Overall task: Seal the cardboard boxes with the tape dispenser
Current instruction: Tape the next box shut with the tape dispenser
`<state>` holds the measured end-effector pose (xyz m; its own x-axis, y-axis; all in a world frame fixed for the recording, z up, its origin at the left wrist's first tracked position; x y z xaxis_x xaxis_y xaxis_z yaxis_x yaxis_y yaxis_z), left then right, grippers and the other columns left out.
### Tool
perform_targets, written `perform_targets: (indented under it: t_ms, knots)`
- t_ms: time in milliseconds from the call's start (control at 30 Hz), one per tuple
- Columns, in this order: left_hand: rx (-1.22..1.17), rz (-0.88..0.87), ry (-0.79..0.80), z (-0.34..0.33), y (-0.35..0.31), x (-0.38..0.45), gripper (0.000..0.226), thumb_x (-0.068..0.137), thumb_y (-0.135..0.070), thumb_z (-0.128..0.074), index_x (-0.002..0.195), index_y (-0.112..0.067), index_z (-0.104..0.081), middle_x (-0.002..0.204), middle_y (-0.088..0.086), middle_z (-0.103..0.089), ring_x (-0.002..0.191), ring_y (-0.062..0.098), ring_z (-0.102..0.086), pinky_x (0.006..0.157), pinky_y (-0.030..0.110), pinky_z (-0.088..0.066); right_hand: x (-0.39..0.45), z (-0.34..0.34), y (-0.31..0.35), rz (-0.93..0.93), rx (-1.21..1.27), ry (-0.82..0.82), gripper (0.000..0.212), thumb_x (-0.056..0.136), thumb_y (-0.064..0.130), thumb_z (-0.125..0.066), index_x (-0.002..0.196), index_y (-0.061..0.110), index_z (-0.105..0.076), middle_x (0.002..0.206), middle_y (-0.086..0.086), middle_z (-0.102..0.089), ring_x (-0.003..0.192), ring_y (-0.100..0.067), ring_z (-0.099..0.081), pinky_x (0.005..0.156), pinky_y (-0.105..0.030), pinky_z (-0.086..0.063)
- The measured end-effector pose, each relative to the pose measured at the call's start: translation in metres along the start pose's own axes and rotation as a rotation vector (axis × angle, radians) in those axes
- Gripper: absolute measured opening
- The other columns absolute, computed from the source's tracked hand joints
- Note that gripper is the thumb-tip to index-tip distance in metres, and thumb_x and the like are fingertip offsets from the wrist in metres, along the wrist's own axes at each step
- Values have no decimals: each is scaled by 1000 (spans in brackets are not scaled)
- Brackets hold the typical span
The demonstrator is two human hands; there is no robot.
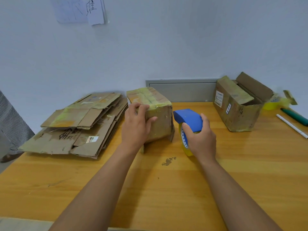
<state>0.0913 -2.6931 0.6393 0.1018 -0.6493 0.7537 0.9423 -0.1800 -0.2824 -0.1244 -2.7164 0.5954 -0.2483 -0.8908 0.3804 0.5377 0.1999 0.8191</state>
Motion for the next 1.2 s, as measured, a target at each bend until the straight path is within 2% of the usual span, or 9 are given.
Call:
perform_targets:
  t_ms: [100, 267, 433, 567, 667, 767, 967, 1067, 1200]
  knots:
    - [-13, 35, 14, 1, -5, 1, 38, 92, -47, -63, 117, -19, -55, 128, 10, -47, 116, 31, -51, 75, 27, -43, -1, 1, -1, 3, -2, 1, 76, 89, 57, -64, 151, 25, -34, 109, 7, -54, 99, -21, -57, 75, -43, -55]
    - [-15, 66, 6, 2, -12, 6, 23, 96, -36, -61, 111, -19, -59, 122, 9, -49, 108, 31, -54, 60, 30, -45, -4, 1, -4, 19, 4, -20, 75, 88, 57, -64, 150, 26, -35, 106, 11, -49, 97, -17, -55, 72, -37, -52]
    - [-19, 96, 53, 2, -14, 6, 30, 98, -38, -57, 126, -27, -60, 130, 8, -44, 116, 28, -48, 63, 31, -48, -4, 1, -4, 20, 0, -14, 75, 88, 56, -65, 149, 25, -35, 106, 8, -54, 97, -21, -59, 76, -43, -56]
    - [-67, 149, 51, 3, -12, 11, 23, 100, -26, -56, 120, -19, -64, 128, 4, -45, 107, 25, -54, 61, 29, -43, -4, 1, -4, 26, -7, -19, 73, 88, 56, -64, 148, 25, -36, 101, 6, -56, 91, -20, -61, 70, -41, -56]
    - [-104, 173, 85, 4, -6, 14, 27, 101, -26, -53, 127, -21, -60, 131, 2, -42, 113, 24, -52, 70, 34, -49, -4, 1, -5, 31, 2, -19, 73, 88, 56, -65, 148, 25, -36, 98, 8, -55, 89, -19, -60, 68, -40, -56]
    - [-108, 155, 151, 5, 0, 17, 33, 100, -43, -52, 130, -30, -58, 131, -1, -40, 121, 22, -45, 83, 38, -52, -4, 1, -6, 30, -7, -20, 74, 88, 55, -65, 149, 25, -36, 99, 8, -54, 90, -19, -60, 70, -42, -56]
    - [-156, 180, 70, 5, 0, 26, 22, 100, -32, -55, 114, -20, -68, 117, -4, -46, 102, 18, -54, 75, 33, -50, -4, 1, -7, 22, -4, -24, 74, 88, 57, -65, 148, 26, -36, 95, 11, -53, 87, -17, -58, 68, -40, -55]
    - [-144, 164, 105, 2, 1, 25, 27, 99, -39, -54, 118, -23, -64, 124, -2, -45, 108, 19, -53, 75, 31, -47, -4, 0, -7, 34, -15, -30, 74, 88, 56, -65, 149, 26, -35, 97, 10, -52, 89, -16, -57, 67, -36, -53]
    - [-90, 166, 233, 0, 3, 25, 40, 94, -46, -60, 130, -29, -53, 145, -2, -36, 130, 20, -43, 92, 39, -50, -4, 0, -7, 32, -17, -26, 74, 88, 56, -65, 149, 25, -36, 101, 9, -53, 91, -18, -57, 68, -35, -52]
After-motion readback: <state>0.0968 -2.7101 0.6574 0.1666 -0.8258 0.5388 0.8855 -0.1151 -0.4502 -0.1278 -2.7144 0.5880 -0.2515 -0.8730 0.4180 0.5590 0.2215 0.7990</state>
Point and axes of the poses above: each hand's wrist, its own x-axis towards the middle knuckle, its own z-axis out of the back of the hand, y = z × x, the point moved 2 cm from there along x, towards the middle knuckle
